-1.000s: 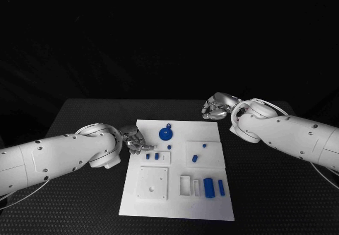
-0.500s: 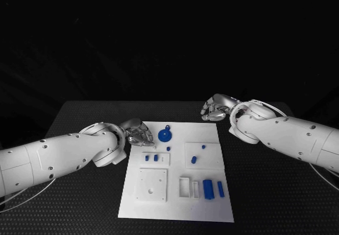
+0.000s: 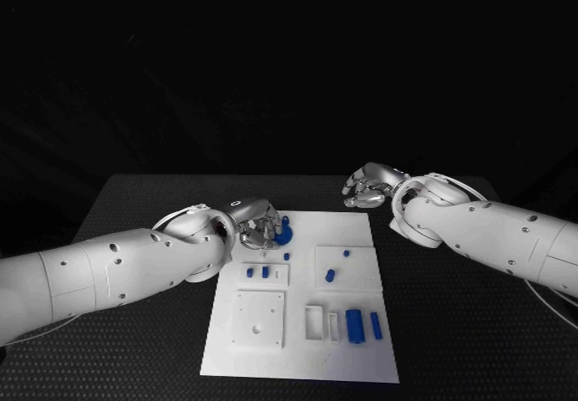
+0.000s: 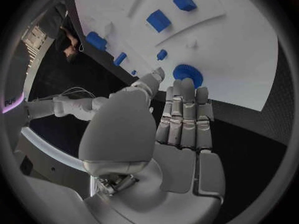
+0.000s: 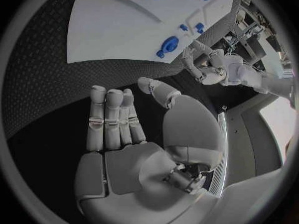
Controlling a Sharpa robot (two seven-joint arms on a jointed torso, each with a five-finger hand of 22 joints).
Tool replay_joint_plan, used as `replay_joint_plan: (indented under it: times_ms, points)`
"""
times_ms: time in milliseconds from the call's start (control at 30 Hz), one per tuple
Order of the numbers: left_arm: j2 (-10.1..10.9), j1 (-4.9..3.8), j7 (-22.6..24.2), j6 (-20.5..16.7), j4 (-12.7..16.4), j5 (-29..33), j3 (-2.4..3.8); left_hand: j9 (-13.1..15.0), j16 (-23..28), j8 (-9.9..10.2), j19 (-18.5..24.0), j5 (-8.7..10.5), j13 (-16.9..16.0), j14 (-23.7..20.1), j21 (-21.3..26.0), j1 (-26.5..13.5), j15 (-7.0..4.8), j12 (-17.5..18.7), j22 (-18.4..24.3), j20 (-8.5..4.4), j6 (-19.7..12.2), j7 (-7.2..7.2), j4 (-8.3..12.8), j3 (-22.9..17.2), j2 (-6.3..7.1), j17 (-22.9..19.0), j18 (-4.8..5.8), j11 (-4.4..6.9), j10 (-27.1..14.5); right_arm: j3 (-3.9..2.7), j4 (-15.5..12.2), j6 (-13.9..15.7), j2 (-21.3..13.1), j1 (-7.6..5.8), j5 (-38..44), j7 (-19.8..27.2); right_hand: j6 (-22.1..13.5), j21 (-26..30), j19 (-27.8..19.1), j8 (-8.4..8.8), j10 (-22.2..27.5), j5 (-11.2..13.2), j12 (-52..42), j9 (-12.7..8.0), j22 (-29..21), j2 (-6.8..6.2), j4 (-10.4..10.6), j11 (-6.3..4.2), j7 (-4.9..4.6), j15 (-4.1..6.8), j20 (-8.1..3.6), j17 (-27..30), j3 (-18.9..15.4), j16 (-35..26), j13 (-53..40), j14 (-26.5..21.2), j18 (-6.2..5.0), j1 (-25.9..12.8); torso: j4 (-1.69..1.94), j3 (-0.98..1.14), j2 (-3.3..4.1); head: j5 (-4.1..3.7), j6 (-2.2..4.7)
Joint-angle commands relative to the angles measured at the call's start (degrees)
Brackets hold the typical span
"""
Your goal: Assemble the parts on the task board
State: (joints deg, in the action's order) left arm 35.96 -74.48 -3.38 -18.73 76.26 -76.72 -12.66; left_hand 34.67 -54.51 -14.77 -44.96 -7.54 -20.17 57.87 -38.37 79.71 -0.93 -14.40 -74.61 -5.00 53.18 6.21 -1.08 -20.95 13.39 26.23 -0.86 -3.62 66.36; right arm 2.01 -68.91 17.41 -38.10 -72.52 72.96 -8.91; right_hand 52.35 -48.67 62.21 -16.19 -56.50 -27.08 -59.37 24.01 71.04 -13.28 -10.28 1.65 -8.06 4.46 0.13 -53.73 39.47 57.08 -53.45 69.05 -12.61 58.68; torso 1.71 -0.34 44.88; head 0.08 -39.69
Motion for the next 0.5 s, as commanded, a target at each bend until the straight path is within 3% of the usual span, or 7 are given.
replay_joint_plan:
  times_ms: [33,133,233,300,400,500]
  points:
    - [-1.1,0.08,2.7,-0.6,-0.7,-7.4,0.02,-0.3,0.3,0.4,-0.5,-1.01,0.5,0.6,0.5,-0.4,0.07,1.5,-0.4,-1.45,-0.1,-0.08,1.7,-0.7,-0.11,0.2,0.06,-0.39,0.5,-0.02,0.2,0.3,0.1,0.02,-2.2,1.8,-0.4,1.1,-0.2,-0.14,0.5,0.2,0.6,0.2,-0.5,-0.26,-0.3,0.31,-0.31,-0.26,0.80,0.4,-0.2,-1.2,0.9,-0.1,-2.39,0.0,-0.04,-0.05,-0.01,-0.14,0.08]
    - [-1.8,0.07,2.6,1.8,-1.3,-8.7,0.02,-0.6,0.4,0.5,-0.6,-0.88,1.0,0.7,0.7,-1.7,0.08,3.1,-0.6,-1.45,-0.2,-0.12,2.5,-1.0,0.09,0.4,0.15,-0.76,0.0,-0.02,0.3,0.5,0.2,0.02,-3.1,2.0,-0.8,3.4,-2.4,-0.18,2.1,0.4,2.3,0.2,-1.2,-0.32,-0.5,0.82,-0.71,-0.92,1.87,1.3,0.0,-3.9,2.7,-2.1,-2.16,-0.1,-0.03,0.00,-0.04,-0.17,0.13]
    - [-2.3,0.06,2.3,3.9,-1.4,-8.8,0.02,-1.1,0.6,1.2,-0.8,-0.44,1.7,0.6,1.0,-4.1,0.43,5.0,-0.9,-1.28,-1.3,0.78,2.1,-1.5,1.63,0.5,0.05,-1.83,-1.1,-0.02,0.5,0.6,0.3,0.02,-3.5,1.9,-1.5,7.3,-6.0,-0.29,4.6,0.6,5.8,0.4,-2.6,-0.30,-0.6,1.74,-1.37,-2.24,3.51,3.4,0.5,-8.6,6.4,-4.8,-1.56,-0.2,-0.09,0.05,-0.04,-0.19,0.10]
    - [-2.7,0.08,2.3,4.2,-1.7,-9.3,0.02,-1.5,0.7,1.4,-0.9,0.02,2.1,0.7,1.1,-5.0,0.56,5.8,-1.0,-1.09,-1.8,1.05,1.9,-2.3,2.01,0.6,-0.14,-2.01,-1.0,-0.02,0.5,0.4,0.3,0.02,-4.0,2.0,-2.0,11.8,-10.7,-0.49,6.6,1.7,11.2,0.6,-4.4,-0.23,-0.3,2.47,-1.85,-4.09,5.07,6.0,1.8,-13.8,11.5,-8.1,-0.61,-0.3,-0.09,0.03,-0.04,-0.21,0.12]
    - [-3.4,0.25,2.2,5.3,-2.3,-9.7,0.01,-1.6,0.6,1.3,-1.0,0.45,2.4,0.7,1.2,-5.4,0.56,6.2,-1.2,-1.05,-1.7,0.86,1.8,-2.7,1.94,0.7,-0.25,-1.93,-0.6,-0.02,0.7,0.4,0.4,0.02,-4.7,2.2,-2.4,15.7,-13.9,-1.06,5.4,2.6,17.3,0.8,-5.9,-0.53,-0.4,3.35,-2.02,-6.06,6.72,9.2,1.9,-19.1,20.1,-9.7,-0.36,0.6,0.01,0.03,-0.03,-0.19,0.19]
    - [-3.9,0.47,2.1,6.1,-2.8,-10.5,0.00,-1.7,0.6,1.1,-1.0,0.52,2.5,0.9,1.2,-5.5,0.47,6.3,-1.3,-1.09,-1.3,0.78,1.9,-3.1,1.61,0.9,-0.32,-1.82,-0.2,-0.02,0.7,0.4,0.4,0.02,-4.9,2.3,-2.7,18.1,-16.2,-1.27,5.8,2.7,20.2,0.7,-6.8,-0.39,-0.2,4.23,-2.14,-7.12,7.77,11.2,1.7,-22.2,24.6,-11.3,-0.05,0.4,0.00,0.06,-0.05,-0.20,0.13]
